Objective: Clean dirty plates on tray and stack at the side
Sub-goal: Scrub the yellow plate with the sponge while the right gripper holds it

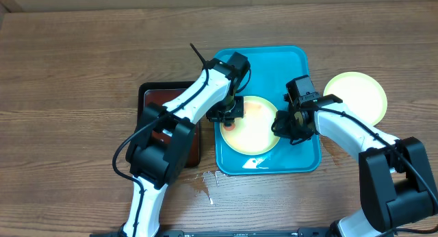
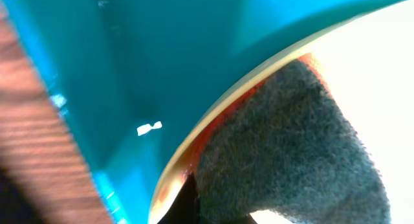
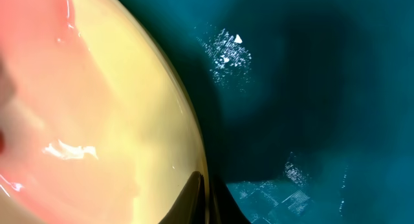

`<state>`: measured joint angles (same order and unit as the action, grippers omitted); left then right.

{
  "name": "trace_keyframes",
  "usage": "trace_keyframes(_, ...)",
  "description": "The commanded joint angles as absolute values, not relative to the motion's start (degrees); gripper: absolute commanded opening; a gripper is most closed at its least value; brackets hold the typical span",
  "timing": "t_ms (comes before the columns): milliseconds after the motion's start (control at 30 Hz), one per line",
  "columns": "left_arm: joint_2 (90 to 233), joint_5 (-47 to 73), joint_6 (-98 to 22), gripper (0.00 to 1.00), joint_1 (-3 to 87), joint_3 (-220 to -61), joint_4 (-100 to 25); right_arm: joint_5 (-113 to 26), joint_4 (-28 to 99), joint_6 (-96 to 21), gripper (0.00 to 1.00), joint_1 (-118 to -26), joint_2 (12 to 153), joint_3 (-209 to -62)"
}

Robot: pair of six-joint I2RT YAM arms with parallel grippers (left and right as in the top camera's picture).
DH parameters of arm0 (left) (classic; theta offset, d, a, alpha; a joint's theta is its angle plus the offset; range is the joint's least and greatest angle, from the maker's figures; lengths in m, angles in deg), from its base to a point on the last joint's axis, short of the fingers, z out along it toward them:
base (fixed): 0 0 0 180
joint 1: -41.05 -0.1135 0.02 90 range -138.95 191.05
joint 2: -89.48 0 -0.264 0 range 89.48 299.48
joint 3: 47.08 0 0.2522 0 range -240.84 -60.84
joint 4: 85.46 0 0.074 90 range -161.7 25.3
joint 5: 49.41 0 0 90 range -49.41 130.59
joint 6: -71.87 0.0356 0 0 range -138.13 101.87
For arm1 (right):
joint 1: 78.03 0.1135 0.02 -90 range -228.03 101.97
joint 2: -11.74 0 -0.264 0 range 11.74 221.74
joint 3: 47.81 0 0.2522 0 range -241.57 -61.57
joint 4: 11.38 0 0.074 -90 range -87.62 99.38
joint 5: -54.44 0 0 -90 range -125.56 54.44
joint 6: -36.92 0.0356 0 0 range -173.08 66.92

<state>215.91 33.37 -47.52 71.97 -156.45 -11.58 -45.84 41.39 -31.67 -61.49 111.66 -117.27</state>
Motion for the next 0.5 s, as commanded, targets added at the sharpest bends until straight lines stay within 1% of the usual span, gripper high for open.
trace_keyframes(0,217.64,24.89,-46.23,0.04,72.25,-157.3,-14.62,-43.26,41.52,-32.02,0.04,-61.62,111.71,-117.01)
trace_keyframes(133,217.68,17.79,-46.16,0.04,74.72,-156.56,-18.2,-43.29,41.43,-32.02,0.04,-61.62,111.71,-117.01)
trace_keyframes(233,217.75,13.37,-45.97,0.04,77.23,-156.47,-18.62,-43.29,41.52,-32.02,0.04,-61.62,111.71,-117.01)
trace_keyframes(333,217.75,11.93,-46.4,0.04,78.87,-156.47,-17.33,-43.29,41.91,-32.02,0.04,-61.62,111.71,-117.01)
trace_keyframes(467,217.75,12.12,-47.41,0.04,78.68,-156.47,-13.2,-43.29,42.22,-32.02,0.04,-61.62,111.71,-117.01)
